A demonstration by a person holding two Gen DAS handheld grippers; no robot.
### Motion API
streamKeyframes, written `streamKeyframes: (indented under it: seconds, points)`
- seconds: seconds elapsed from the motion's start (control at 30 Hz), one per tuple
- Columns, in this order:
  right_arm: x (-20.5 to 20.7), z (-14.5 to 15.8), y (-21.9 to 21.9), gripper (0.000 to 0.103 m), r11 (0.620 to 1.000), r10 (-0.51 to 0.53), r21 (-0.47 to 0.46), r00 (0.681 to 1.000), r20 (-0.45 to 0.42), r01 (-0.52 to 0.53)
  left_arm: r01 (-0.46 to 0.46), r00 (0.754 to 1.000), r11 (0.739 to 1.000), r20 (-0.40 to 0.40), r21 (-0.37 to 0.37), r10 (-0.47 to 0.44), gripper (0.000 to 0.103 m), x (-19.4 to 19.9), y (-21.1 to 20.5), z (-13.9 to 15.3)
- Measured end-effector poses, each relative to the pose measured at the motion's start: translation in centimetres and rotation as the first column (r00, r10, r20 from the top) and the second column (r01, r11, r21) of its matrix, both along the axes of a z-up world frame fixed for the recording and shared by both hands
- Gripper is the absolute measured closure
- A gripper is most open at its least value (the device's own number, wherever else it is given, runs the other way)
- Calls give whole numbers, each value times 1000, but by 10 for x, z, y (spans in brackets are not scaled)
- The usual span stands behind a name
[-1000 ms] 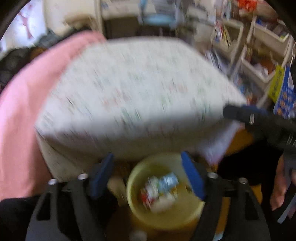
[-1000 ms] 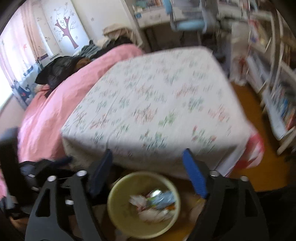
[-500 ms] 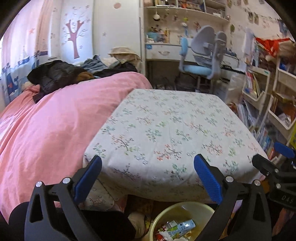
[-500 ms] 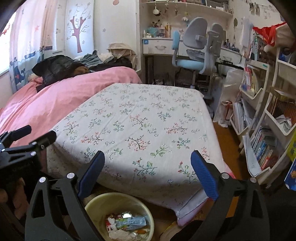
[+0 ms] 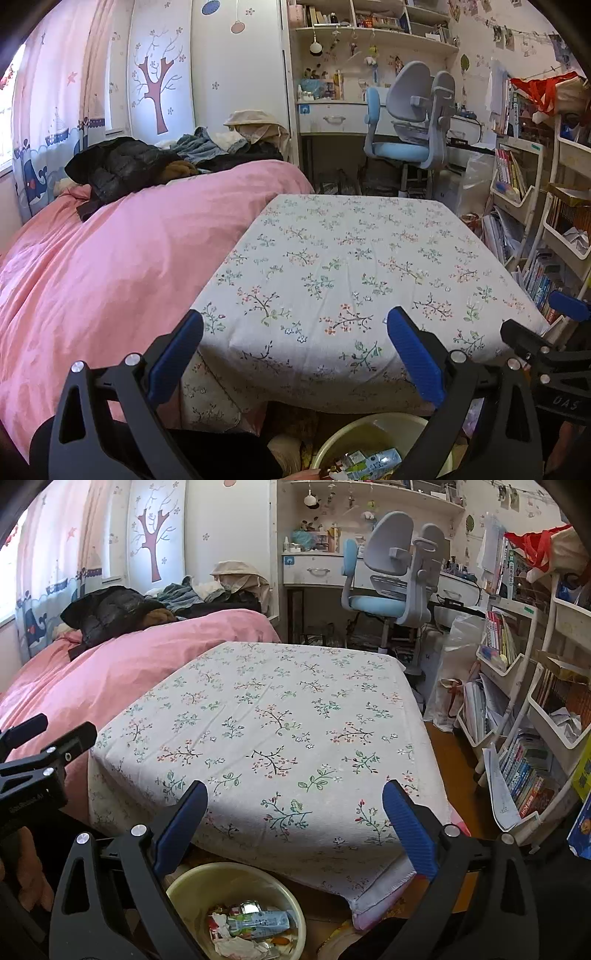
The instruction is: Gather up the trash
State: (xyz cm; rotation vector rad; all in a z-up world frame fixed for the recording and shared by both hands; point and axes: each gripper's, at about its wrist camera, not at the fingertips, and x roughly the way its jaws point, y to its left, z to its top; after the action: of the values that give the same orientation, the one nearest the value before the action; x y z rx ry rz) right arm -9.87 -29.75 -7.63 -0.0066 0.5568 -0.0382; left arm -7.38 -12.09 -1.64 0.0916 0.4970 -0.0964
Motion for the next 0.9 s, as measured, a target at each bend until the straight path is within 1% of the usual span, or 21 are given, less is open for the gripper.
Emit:
streamKeyframes:
  seconds: [0.23, 0.43, 0.67, 0.9]
  points:
    - [2, -2, 2, 11, 1000, -2, -8, 1000, 2, 2, -8, 1000, 1000, 21, -1, 8, 8, -1, 1, 2]
    - [4, -5, 4, 10, 1000, -3, -27, 1000, -1, 3, -4, 1000, 1000, 21, 1, 4, 8, -2, 0, 3]
    - [3, -6, 5, 10, 999, -5, -32, 1000, 2, 5, -5, 1000, 1000, 8, -14, 5, 8, -1, 1, 3]
    - [2, -6, 6, 9, 999, -3, -36, 1000, 1, 3, -9, 1000, 1000, -5, -12, 9, 8, 1, 0, 2]
